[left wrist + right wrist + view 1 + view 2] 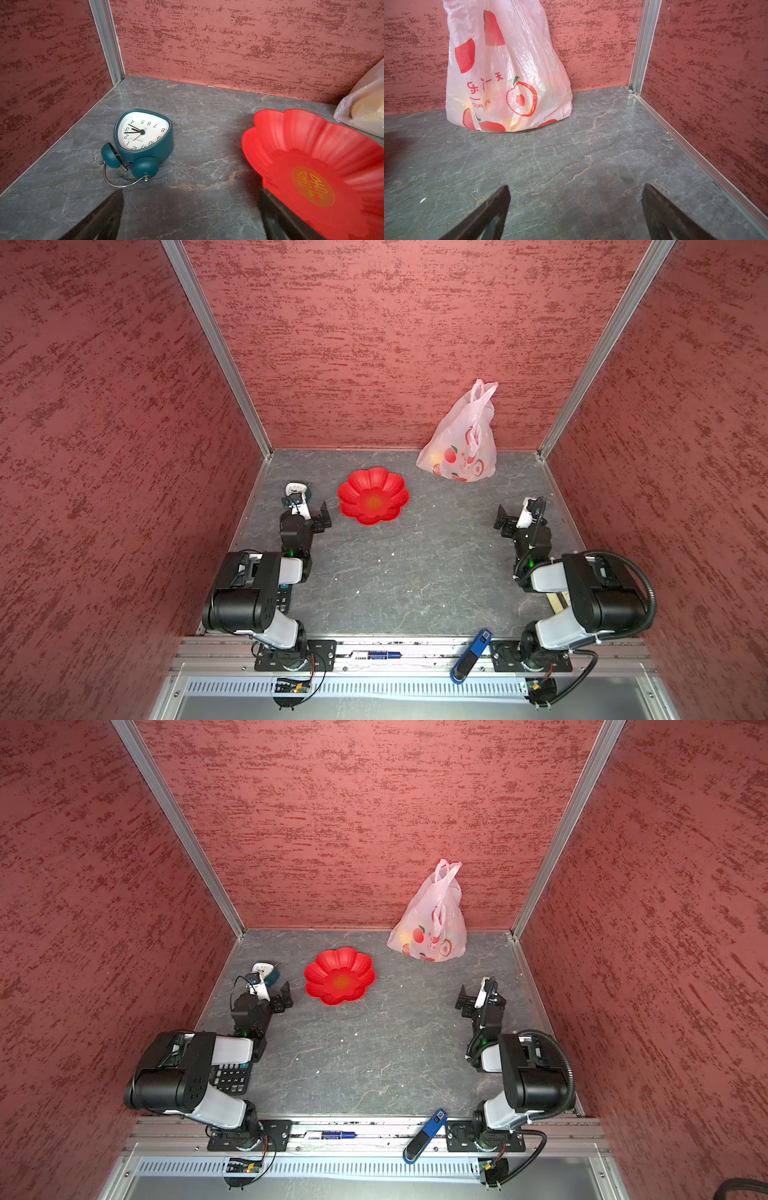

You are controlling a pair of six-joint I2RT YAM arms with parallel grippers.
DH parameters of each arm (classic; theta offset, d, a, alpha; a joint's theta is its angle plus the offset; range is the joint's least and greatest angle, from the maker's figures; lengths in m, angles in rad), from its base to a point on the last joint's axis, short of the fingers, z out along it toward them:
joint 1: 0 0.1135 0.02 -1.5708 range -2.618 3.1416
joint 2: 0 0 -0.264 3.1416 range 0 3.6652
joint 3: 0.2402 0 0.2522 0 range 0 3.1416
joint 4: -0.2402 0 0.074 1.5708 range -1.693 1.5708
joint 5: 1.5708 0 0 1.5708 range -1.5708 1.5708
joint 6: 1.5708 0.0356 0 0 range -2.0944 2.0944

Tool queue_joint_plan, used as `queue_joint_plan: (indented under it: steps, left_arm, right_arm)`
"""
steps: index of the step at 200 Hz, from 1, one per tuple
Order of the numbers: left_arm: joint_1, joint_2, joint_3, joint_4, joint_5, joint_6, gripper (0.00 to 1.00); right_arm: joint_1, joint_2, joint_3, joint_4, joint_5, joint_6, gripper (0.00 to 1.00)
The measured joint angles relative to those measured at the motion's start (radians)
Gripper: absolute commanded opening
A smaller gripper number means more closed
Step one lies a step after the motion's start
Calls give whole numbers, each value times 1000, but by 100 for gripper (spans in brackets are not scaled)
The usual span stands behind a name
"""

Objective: Take the fake fruits out of the plastic bag

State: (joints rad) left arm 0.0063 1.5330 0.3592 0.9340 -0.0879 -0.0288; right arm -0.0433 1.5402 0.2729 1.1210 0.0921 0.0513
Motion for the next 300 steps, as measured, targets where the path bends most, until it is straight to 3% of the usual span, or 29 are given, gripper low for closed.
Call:
queue_joint_plan:
  steps: [81,114,148,187,222,249,300]
  left_arm:
    - [5,-3,0,-6,1,0,99]
    - [5,-136,50,-214,-14,-4,99]
    - [16,-289,243,-518,-65,-127,99]
    - [174,-331,342,-744,119,-312,100]
    - [182,-335,446,-994,186,-388,99]
    - [118,-356,562,-1159,188,-401,99]
    - [50,-264,834,-1442,239,-380,99]
  right_arm:
    - [0,0,0,0,-2,0,99]
    - [0,-3,8,-23,-2,0,99]
    - [0,-103,181,-348,27,37,99]
    - [-1,-264,400,-708,121,267,99]
    - [8,-269,490,-941,9,430,99]
    - [98,-217,577,-1085,-42,487,99]
    - [425,-134,696,-1167,-65,547,99]
